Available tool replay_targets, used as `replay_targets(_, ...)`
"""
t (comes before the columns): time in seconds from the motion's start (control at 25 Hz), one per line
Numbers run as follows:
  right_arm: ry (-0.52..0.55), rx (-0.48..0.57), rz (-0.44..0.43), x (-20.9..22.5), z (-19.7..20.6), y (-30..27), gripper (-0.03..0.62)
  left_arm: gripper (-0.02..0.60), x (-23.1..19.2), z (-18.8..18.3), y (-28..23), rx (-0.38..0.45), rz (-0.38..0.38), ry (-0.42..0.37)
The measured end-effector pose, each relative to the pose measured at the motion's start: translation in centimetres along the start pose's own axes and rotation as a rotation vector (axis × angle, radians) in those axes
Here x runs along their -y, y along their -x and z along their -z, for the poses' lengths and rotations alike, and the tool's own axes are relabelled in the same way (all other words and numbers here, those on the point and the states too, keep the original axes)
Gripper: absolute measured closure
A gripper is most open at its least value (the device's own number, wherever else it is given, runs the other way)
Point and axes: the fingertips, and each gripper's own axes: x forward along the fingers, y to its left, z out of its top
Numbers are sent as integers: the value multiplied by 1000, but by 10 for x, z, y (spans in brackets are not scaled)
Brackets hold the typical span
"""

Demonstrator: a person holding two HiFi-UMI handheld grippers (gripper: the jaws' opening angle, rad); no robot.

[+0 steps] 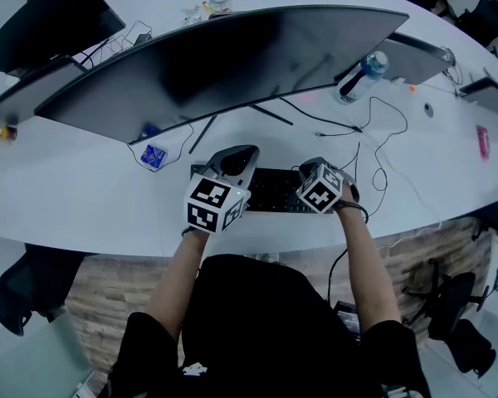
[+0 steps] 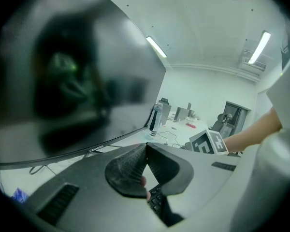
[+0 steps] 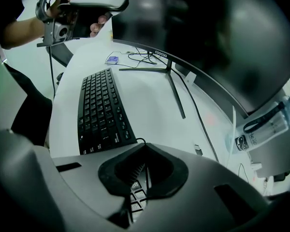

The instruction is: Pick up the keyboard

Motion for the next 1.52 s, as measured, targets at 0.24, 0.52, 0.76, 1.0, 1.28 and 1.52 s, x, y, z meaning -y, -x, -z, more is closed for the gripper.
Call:
replay_targets(0.24, 11, 37, 17, -3, -8, 13, 585, 580, 7, -1, 1, -2, 30, -8)
replay_targets(0.52, 14, 99, 52, -7, -18, 38, 585, 580, 24, 6, -2, -46, 94, -48)
replay_targets(0.76, 11, 165, 92, -11, -25, 63, 585, 520, 44, 20, -6, -105, 156, -144)
replay_targets(1.0, 34, 219, 133, -17, -35, 87, 585, 383, 58, 45, -7, -212, 192, -297)
replay_targets(1.28, 44, 259, 152, -28, -32, 105, 585, 297, 67, 86, -8, -369, 228, -484)
replay_targets(1.52, 47, 288, 164, -37, -27, 116, 585, 274, 72, 114, -10, -487, 258, -577)
